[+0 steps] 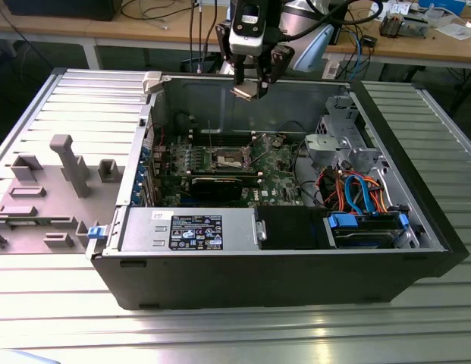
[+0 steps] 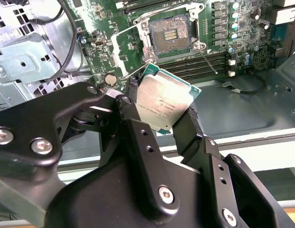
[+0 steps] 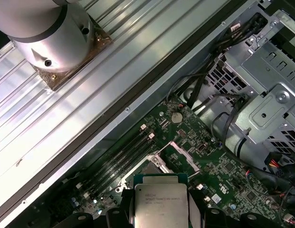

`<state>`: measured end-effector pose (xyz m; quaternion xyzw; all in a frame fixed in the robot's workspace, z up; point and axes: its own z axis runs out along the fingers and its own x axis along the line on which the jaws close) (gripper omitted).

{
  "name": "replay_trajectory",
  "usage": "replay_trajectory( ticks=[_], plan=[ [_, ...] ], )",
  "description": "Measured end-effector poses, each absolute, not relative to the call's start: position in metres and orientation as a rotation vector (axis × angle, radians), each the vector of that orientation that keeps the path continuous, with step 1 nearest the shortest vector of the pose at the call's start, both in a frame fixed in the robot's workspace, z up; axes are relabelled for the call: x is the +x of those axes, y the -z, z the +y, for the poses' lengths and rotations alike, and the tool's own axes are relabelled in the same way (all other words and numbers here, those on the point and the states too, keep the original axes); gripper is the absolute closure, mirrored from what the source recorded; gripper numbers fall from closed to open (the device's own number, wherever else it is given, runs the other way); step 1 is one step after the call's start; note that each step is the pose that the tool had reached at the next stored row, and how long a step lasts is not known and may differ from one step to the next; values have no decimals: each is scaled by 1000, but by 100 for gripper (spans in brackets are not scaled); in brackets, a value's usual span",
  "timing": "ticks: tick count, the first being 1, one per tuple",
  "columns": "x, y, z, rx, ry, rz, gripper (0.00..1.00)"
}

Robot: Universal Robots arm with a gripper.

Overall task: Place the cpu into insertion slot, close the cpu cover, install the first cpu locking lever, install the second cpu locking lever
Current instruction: 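Place the cpu into insertion slot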

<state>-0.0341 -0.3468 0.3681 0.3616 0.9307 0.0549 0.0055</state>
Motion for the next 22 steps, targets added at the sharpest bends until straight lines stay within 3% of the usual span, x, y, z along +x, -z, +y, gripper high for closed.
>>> replay_trajectory(
  ticks=[22],
  plan=[
    [-34, -368, -347, 1279, -171, 2846, 45]
  ],
)
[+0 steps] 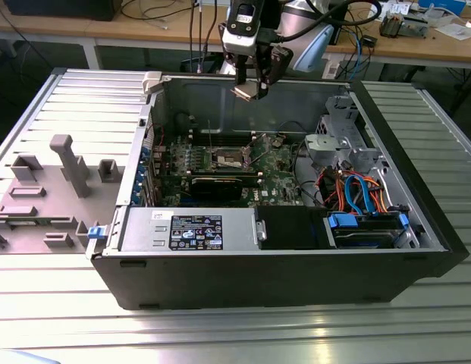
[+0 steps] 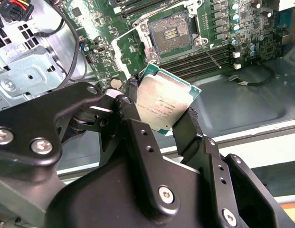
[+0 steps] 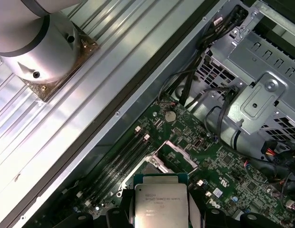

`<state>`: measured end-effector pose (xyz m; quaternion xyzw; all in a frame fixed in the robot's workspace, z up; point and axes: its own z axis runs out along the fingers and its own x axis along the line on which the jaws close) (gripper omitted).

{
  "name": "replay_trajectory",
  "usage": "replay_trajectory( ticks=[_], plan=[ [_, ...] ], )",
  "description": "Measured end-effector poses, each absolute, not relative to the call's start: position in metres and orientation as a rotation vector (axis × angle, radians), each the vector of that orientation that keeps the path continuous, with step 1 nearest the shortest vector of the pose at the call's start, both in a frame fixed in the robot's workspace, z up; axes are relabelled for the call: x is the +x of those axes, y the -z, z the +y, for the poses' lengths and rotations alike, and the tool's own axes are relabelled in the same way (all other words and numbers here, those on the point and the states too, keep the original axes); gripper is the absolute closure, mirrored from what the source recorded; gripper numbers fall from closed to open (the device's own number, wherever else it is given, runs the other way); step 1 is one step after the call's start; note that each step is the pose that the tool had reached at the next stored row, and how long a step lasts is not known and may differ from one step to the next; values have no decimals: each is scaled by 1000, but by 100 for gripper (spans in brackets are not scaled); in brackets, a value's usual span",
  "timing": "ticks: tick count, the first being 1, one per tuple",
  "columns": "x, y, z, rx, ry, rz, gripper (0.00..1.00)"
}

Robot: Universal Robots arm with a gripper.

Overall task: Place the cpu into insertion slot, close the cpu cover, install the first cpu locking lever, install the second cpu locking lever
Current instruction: 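Place the cpu into insertion slot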

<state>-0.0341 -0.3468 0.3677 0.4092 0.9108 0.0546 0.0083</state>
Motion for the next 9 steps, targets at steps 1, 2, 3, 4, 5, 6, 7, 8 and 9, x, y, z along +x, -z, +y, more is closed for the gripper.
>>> replay_trajectory(
  ticks=[1, 2, 3, 4, 5, 6, 7, 8, 9],
  plan=[
    [-34, -368, -347, 1279, -171, 2846, 45],
    [-34, -368, -347, 1279, -171, 2846, 45],
    [-34, -368, -347, 1279, -171, 2846, 45],
    [-34, -368, -347, 1279, -171, 2846, 45],
    [-34, -368, -347, 1279, -171, 2846, 45],
    [-34, -368, -347, 1279, -171, 2846, 45],
    [-34, -368, -347, 1279, -171, 2846, 45],
    [-34, -368, -347, 1279, -171, 2846, 45],
    [-34, -368, -347, 1279, -171, 2846, 45]
  ],
)
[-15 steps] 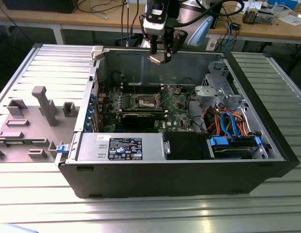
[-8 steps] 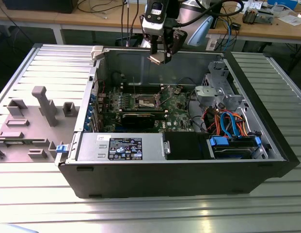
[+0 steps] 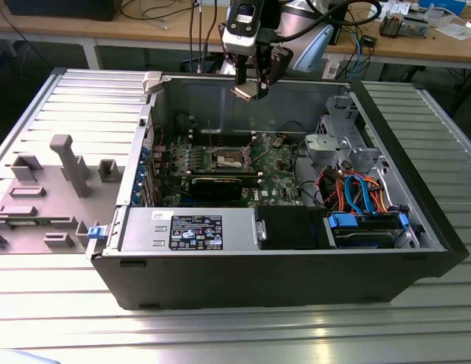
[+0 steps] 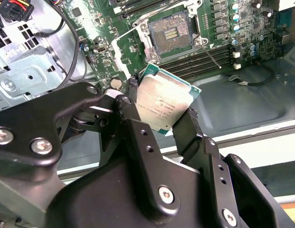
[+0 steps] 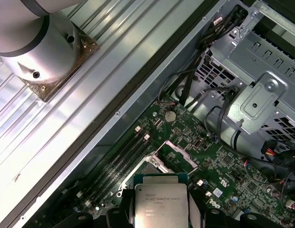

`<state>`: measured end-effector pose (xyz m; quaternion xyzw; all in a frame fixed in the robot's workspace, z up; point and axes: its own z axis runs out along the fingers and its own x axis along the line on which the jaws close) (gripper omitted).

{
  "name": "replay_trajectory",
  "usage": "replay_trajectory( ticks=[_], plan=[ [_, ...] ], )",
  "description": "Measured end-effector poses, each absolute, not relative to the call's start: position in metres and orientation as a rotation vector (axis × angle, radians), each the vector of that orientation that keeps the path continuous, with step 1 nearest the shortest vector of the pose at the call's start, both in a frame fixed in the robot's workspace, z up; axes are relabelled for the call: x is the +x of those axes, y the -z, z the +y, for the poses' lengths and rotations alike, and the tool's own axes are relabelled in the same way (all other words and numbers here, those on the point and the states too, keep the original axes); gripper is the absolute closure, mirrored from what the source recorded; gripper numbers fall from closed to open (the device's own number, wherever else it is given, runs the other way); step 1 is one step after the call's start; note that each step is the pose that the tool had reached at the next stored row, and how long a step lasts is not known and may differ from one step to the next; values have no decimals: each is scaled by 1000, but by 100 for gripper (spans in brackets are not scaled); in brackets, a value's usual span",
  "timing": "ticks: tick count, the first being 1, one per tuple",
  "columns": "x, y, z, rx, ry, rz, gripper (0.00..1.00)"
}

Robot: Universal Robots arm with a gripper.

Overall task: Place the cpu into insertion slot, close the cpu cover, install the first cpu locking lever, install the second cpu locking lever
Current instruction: 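Place the cpu into insertion slot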

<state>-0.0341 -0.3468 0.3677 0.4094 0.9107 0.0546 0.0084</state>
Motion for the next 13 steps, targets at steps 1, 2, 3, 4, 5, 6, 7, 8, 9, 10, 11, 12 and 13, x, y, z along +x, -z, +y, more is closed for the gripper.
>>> replay_trajectory(
  ticks=[1, 2, 3, 4, 5, 6, 7, 8, 9, 10, 11, 12, 13],
  plan=[
    [-34, -368, -347, 1280, -171, 2846, 45],
    [-34, -368, -347, 1280, -171, 2846, 45],
    [-34, -368, -347, 1281, -171, 2845, 45],
    [-34, -368, -347, 1282, -171, 2844, 45],
    [-34, -368, -347, 1284, -171, 2843, 45],
    [-34, -368, -347, 1297, -171, 2837, 45],
    [-34, -368, -347, 1309, -170, 2831, 45],
    [-34, -368, -347, 1317, -170, 2827, 45],
    [-34, -368, -347, 1324, -170, 2823, 45],
    [-34, -368, -347, 1335, -170, 2818, 45],
    [-34, -368, -347, 1342, -170, 2814, 45],
    [-34, -367, -347, 1349, -170, 2810, 45],
    [-34, -367, -347, 1355, -170, 2807, 45]
  ],
)
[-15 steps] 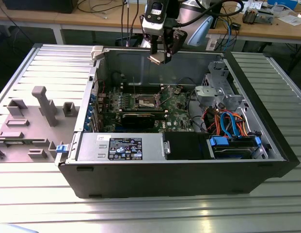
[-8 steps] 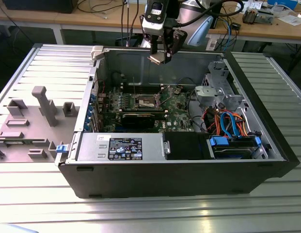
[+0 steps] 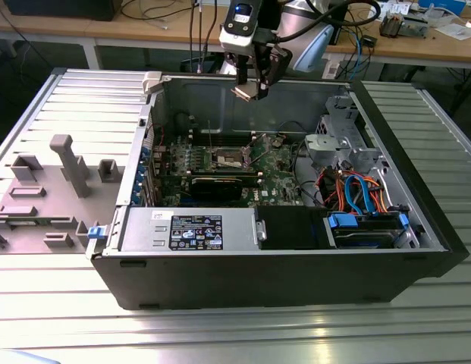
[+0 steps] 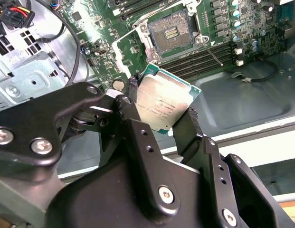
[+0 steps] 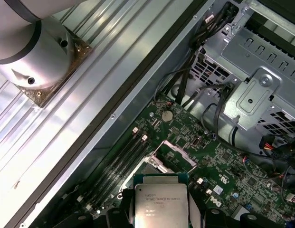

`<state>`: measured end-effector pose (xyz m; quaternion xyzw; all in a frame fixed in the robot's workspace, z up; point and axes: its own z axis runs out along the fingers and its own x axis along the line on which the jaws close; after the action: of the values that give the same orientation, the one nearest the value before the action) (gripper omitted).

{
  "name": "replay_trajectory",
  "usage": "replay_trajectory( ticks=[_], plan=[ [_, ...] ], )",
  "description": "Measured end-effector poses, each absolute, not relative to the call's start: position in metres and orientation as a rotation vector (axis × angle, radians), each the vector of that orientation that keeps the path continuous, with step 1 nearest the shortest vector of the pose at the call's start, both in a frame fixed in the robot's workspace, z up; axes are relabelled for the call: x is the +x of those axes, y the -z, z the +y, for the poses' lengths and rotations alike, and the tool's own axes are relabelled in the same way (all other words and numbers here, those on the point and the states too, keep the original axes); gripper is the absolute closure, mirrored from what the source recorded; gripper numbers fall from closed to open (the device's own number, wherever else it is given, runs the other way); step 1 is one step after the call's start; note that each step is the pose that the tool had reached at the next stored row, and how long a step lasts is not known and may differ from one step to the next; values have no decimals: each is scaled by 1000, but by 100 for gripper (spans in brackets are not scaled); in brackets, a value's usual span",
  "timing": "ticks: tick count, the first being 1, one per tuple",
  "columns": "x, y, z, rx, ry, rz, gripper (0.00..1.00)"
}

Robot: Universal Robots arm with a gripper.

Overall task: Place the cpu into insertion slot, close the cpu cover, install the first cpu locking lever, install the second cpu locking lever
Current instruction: 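Place the cpu into insertion slot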

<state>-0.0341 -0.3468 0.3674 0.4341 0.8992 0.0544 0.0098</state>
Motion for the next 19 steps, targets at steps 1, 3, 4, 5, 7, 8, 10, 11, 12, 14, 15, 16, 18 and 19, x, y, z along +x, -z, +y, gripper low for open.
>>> replay_trajectory(
  ticks=[1, 3, 4, 5, 7, 8, 10, 11, 12, 14, 15, 16, 18, 19],
  plan=[
    [-34, -367, -347, 1361, -170, 2804, 45],
    [-34, -367, -347, 1374, -169, 2798, 45],
    [-34, -367, -347, 1386, -169, 2791, 45],
    [-34, -367, -347, 1392, -169, 2788, 45],
    [-34, -367, -347, 1399, -169, 2784, 45],
    [-34, -367, -347, 1399, -169, 2784, 45],
    [-34, -367, -347, 1400, -169, 2783, 45],
    [-34, -367, -347, 1400, -169, 2783, 45],
    [-34, -367, -347, 1400, -169, 2783, 45],
    [-34, -367, -347, 1400, -169, 2783, 45],
    [-34, -367, -347, 1400, -169, 2783, 45],
    [-34, -367, -347, 1400, -169, 2783, 45],
    [-34, -367, -347, 1400, -169, 2783, 45],
    [-34, -367, -347, 1400, -169, 2783, 45]
  ],
)
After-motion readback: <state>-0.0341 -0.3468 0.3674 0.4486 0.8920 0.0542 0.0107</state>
